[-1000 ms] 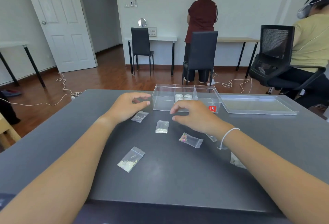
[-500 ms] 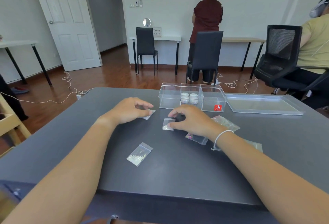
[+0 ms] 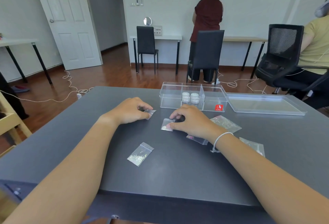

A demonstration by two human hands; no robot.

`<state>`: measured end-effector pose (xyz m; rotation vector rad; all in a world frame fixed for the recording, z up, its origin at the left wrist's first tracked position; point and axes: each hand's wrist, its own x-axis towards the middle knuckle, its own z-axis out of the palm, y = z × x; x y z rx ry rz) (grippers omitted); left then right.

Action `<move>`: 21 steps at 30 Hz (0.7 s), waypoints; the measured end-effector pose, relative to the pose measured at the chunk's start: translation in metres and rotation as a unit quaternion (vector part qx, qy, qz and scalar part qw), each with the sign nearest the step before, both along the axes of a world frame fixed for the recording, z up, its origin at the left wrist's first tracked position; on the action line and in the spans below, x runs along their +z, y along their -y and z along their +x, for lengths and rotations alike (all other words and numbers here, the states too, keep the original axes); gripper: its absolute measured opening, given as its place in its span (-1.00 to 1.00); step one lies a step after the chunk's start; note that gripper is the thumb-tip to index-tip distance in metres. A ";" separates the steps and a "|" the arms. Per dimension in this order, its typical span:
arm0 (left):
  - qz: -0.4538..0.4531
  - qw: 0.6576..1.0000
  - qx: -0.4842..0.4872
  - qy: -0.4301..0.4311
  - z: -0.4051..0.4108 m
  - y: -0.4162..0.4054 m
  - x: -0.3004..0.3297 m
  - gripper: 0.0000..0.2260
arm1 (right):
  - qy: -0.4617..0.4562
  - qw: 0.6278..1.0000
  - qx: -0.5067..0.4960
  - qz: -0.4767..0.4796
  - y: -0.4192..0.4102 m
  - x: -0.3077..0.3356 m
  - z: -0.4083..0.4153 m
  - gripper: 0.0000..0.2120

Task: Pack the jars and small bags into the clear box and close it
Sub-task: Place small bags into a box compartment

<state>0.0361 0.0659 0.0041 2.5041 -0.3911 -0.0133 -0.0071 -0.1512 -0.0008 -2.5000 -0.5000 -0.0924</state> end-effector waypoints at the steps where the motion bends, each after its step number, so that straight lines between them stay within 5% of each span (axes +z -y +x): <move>1: -0.007 1.000 -0.001 0.001 -0.001 0.000 0.000 -0.84 | -0.001 1.000 -0.001 0.000 0.000 0.000 0.000 -0.77; 21: -0.189 0.982 0.010 0.018 -0.003 0.006 0.002 -0.81 | -0.017 0.993 0.007 0.117 0.002 -0.004 -0.003 -0.86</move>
